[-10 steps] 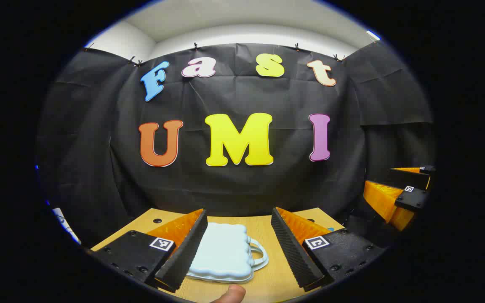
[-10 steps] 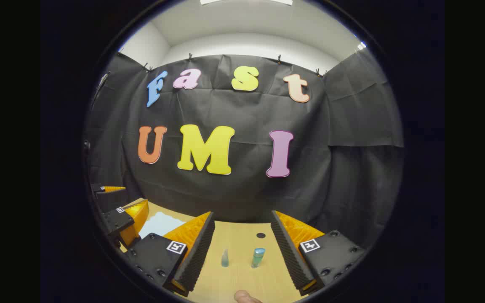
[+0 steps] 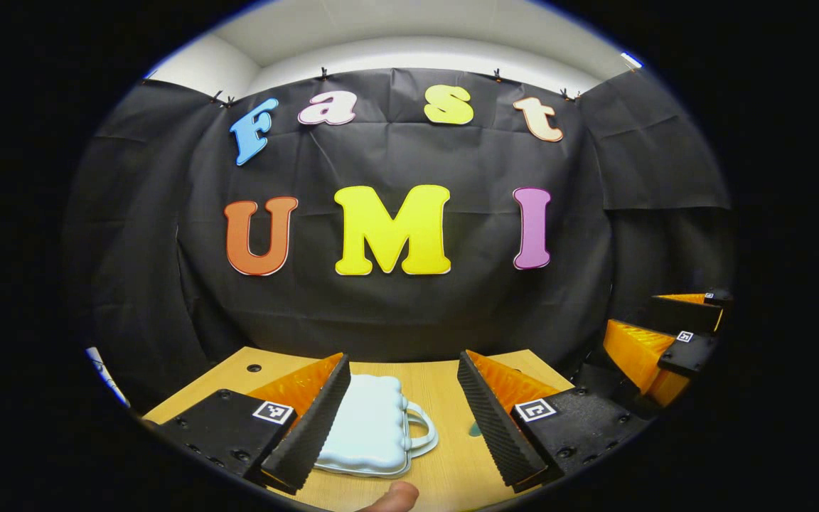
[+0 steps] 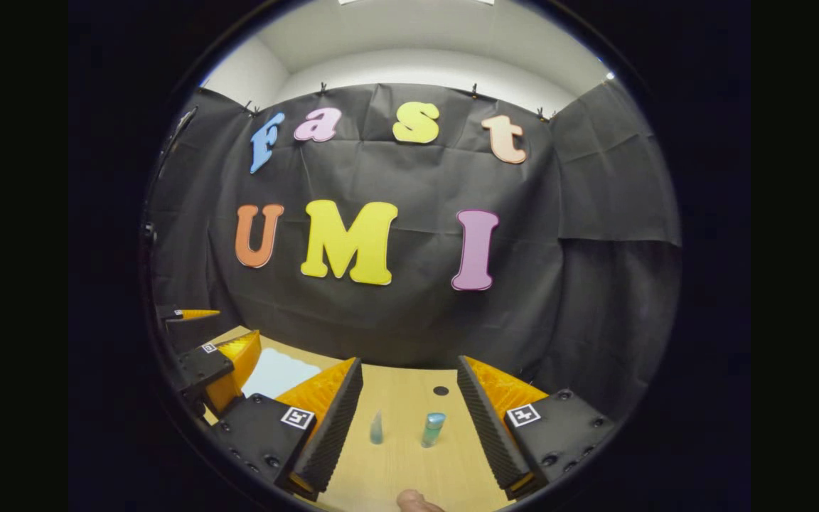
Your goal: First open the suitcase, pack the skin care products into it, and then close the suitcase.
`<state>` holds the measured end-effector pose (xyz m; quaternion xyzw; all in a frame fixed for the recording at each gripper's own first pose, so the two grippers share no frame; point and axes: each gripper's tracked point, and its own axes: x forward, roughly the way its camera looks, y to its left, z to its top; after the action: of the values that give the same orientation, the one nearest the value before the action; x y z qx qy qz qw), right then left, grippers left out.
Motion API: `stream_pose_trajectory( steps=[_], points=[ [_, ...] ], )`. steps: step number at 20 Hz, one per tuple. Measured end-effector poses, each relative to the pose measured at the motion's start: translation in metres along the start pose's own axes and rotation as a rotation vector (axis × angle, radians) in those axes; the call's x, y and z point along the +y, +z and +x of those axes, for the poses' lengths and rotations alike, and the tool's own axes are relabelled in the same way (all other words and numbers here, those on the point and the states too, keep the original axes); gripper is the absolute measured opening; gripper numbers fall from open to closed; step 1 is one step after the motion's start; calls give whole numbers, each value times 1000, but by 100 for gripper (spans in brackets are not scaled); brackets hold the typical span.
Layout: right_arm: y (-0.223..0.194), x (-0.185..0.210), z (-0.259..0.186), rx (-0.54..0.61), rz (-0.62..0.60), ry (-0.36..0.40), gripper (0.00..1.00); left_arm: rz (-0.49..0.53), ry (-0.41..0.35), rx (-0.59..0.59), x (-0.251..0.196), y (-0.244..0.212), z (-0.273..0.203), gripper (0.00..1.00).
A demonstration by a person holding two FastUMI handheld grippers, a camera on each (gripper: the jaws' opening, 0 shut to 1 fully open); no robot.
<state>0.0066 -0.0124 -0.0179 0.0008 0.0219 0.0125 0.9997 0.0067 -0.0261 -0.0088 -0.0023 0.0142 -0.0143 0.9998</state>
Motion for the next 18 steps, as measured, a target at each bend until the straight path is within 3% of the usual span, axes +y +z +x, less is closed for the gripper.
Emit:
stream_pose_trajectory(
  steps=[12, 18],
  points=[
    [-9, -3, 4, 9, -23, 24, 80, 8, 32, 57, 1, -23, 9, 97],
    [-22, -38, 18, 17, -75, -31, 79, 188, 67, 76, 9, -68, 29, 98]
  ],
)
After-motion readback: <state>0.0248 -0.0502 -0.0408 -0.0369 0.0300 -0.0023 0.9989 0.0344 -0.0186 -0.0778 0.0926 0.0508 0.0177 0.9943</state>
